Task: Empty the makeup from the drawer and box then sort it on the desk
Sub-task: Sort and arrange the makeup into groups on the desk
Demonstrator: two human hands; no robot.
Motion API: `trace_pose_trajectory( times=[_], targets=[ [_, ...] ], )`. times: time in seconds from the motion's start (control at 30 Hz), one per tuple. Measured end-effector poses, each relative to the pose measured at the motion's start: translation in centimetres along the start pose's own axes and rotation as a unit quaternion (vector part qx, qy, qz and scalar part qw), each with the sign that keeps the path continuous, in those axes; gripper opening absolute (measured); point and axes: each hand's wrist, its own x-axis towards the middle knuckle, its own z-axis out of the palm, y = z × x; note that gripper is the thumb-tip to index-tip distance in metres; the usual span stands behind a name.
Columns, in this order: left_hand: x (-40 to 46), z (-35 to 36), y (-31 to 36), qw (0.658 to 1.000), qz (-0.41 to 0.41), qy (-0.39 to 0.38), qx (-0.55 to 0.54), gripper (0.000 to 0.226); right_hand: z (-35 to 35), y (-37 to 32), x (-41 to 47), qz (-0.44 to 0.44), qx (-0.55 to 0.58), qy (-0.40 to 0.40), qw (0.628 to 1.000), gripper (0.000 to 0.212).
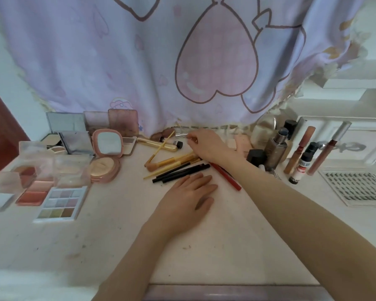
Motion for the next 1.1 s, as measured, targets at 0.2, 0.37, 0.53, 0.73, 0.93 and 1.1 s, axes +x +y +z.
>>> trace_pose_trajectory(
  times=[0.2,0.37,0.53,0.73,0.93,1.1],
  targets=[
    [0.0,0.1,-0.5,1.000,0.016,0.010,-0.008,0.043,2.7,-0.1,4.0,0.003,-0.067,-0.042,0.997,0.036],
    [0.2,0.1,-1.1,0.999,0.024,0.031,-0.026,0.042,3.8,0.2,5.2,-0.005,-0.086,-0.053,0.995,0.023],
    [0.2,0.5,-1.4,0.998,0.035,0.051,-0.027,0.042,2.8,0.2,4.2,-0.003,-0.033,-0.016,0.999,0.023],
    [0.3,0.0,-1.1,0.981,0.001,0.122,-0.154,0.023,-0.9,0.5,-0.4,0.022,0.121,0.044,0.991,0.020],
    [0.5,-0.8,-0.9,0.908,-0.072,0.365,-0.194,0.038,-2.2,1.1,-7.8,0.134,0.426,0.023,0.895,0.011],
    [0.4,-0.4,-0.6,0.943,0.015,0.289,-0.164,0.017,-1.9,1.1,-11.5,0.201,0.503,-0.029,0.840,0.028]
  ],
)
